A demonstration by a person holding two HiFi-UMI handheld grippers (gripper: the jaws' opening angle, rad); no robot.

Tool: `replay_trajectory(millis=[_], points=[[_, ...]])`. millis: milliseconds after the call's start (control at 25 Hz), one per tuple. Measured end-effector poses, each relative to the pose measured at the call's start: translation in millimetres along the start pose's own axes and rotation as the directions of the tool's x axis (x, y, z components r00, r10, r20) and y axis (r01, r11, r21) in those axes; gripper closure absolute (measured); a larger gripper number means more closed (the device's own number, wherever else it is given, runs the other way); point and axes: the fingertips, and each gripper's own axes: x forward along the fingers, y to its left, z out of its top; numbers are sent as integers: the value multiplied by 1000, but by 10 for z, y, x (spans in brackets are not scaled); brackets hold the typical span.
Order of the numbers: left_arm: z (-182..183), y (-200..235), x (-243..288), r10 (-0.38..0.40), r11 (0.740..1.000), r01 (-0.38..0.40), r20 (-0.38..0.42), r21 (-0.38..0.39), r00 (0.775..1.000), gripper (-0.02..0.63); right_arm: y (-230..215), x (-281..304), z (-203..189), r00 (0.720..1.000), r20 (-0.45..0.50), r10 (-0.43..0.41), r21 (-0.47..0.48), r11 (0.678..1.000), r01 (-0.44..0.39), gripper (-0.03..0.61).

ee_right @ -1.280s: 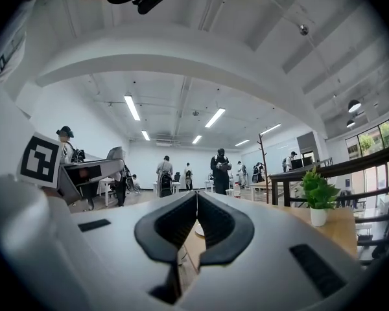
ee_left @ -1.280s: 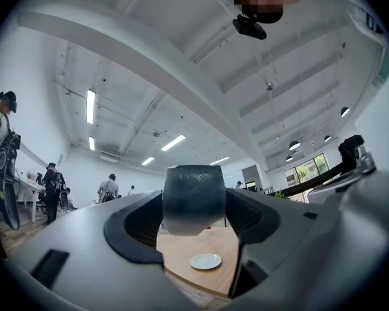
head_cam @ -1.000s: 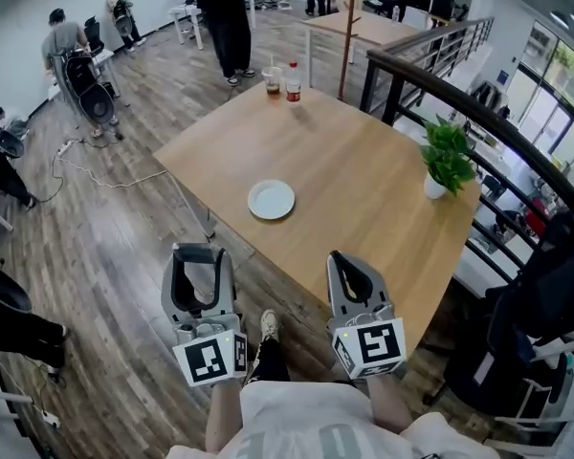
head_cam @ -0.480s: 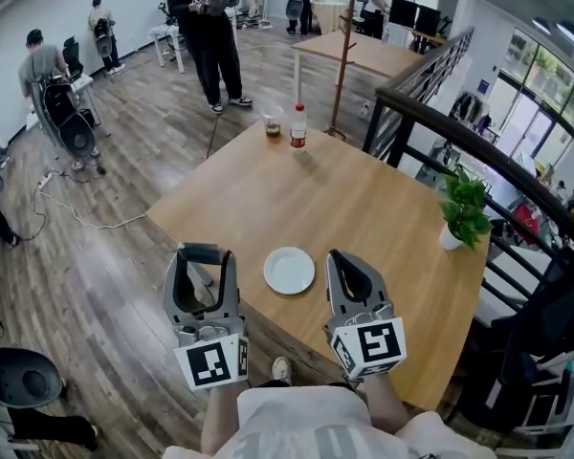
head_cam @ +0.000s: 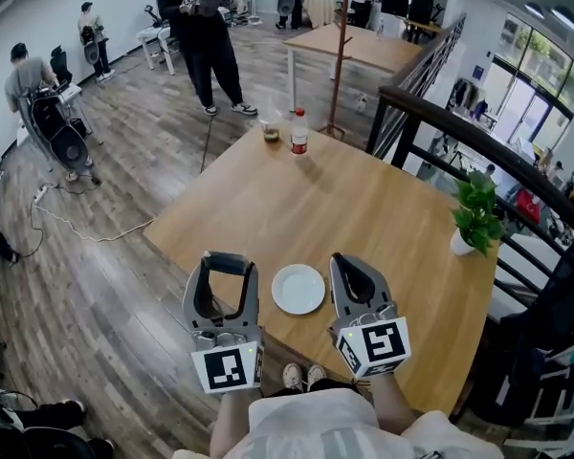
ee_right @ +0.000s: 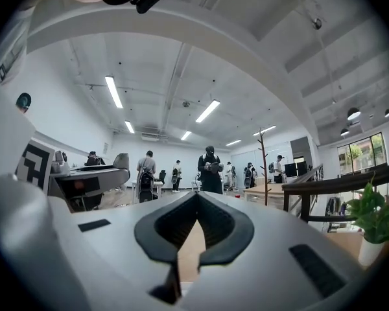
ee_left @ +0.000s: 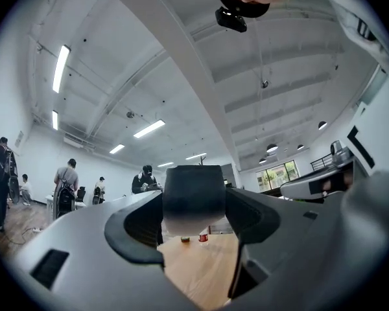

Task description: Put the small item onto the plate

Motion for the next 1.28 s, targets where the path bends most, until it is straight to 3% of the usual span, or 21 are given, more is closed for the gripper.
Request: replay_trajectory(millis=[200, 320, 520, 680, 800, 960, 1080, 1280], points=[[-102, -120, 171, -34, 999, 34, -26, -10, 999, 308, -97, 95, -24, 1000, -6, 0, 19, 1000, 0, 560], [-230, -183, 195, -57, 998, 58, -100, 2, 993, 308, -115, 76, -55, 1000, -22, 10, 24, 1000, -9, 560], [-535, -368, 285, -128, 990, 137, -217, 29, 968, 308, -201, 91, -139, 999, -35, 9, 30, 1000, -8, 560], [-865, -585, 396, -192, 977, 213, -315, 31, 929, 308, -262, 134, -206, 999, -51, 13, 41, 999, -10, 560], [-1234, -772, 436, -246, 961, 278, -431, 10, 868, 308, -305, 129, -287, 997, -72, 11, 49, 999, -7, 560], [-1743, -971, 395, -297, 937, 347, -585, -27, 755, 308, -350, 75, -379, 995, -99, 4, 61, 998, 2, 560], [-2018, -1089, 380, -320, 922, 384, -655, -49, 685, 308, -420, 62, -426, 993, -115, -5, 72, 997, 13, 560], [-2418, -1275, 359, -333, 904, 421, -738, -72, 588, 308, -587, 33, -555, 990, -142, -19, 96, 995, 32, 560]])
